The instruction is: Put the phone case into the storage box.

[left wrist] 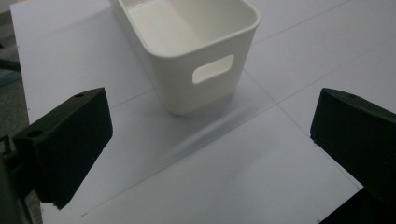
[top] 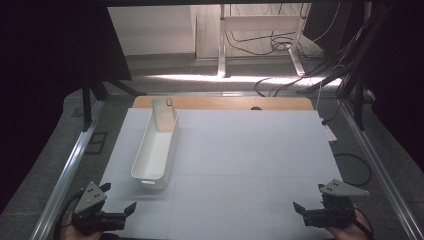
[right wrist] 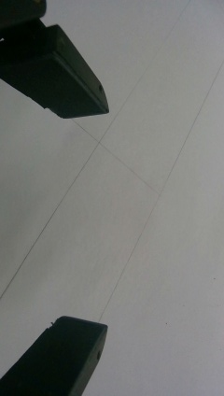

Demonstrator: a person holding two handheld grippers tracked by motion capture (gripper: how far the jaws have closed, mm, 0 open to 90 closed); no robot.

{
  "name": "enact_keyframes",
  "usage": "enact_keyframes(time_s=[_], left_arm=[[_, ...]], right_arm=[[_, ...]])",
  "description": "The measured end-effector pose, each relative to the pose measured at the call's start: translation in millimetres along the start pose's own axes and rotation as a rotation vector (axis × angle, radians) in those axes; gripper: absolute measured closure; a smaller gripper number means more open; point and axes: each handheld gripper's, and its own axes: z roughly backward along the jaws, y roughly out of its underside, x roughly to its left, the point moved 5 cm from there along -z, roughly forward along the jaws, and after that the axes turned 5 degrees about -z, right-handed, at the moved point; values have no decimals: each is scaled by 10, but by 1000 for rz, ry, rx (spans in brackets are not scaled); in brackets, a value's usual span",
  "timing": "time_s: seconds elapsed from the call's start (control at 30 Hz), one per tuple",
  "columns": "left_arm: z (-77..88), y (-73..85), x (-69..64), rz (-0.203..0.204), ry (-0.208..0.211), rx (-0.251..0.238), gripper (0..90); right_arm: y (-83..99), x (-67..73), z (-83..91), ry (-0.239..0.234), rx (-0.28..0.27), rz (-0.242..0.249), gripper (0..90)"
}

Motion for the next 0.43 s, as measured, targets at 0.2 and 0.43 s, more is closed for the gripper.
enact_keyframes(time_s=[0.2,0.43], left_arm=[[-27,16,-3,-3,-12,32,0],[-55,17,6,5,-10,55,4]], right_arm=[[-1,1,0,0,0,0,0],[2,0,-5,1,3,3,0]])
